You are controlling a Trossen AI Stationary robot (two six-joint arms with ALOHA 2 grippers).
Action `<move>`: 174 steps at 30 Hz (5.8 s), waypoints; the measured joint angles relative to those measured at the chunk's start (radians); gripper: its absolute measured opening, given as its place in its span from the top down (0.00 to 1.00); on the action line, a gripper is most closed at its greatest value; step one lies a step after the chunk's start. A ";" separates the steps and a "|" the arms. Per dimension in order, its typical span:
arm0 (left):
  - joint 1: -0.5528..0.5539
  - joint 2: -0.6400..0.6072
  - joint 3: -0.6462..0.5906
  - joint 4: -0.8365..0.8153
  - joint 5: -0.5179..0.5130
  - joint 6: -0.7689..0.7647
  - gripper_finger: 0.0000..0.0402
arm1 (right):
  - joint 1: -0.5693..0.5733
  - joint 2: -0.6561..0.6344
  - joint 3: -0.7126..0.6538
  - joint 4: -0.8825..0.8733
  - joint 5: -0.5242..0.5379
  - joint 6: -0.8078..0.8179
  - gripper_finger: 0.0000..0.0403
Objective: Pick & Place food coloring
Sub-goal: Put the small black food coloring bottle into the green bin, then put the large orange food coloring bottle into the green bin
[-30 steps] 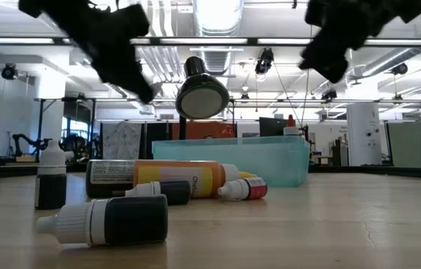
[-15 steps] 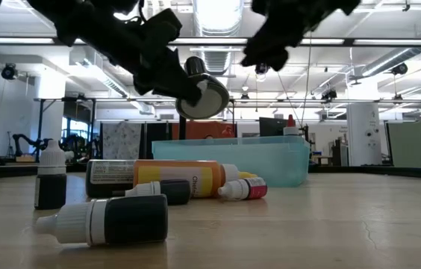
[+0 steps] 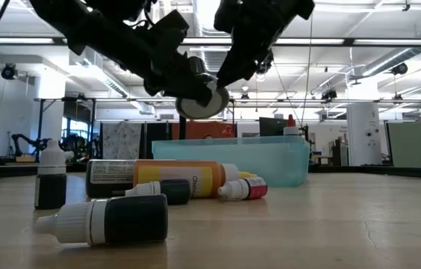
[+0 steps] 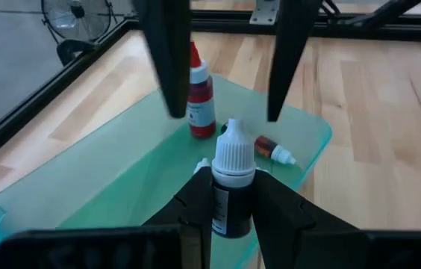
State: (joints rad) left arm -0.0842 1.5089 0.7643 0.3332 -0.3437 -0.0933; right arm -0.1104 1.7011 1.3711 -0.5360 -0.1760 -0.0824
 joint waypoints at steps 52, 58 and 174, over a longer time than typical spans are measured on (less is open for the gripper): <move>0.065 -0.003 0.001 0.004 0.068 0.009 0.85 | -0.026 0.043 0.012 0.019 0.019 0.012 0.90; 0.065 -0.021 0.001 -0.077 0.009 -0.061 0.69 | -0.044 0.042 0.011 -0.026 0.053 0.006 0.89; -0.059 0.020 -0.201 -0.250 0.117 -0.242 0.70 | -0.081 -0.181 -0.196 -0.182 0.098 0.166 0.77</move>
State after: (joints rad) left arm -0.1436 1.5293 0.5629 0.0830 -0.2271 -0.3352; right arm -0.1917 1.5204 1.1755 -0.7179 -0.0779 0.0840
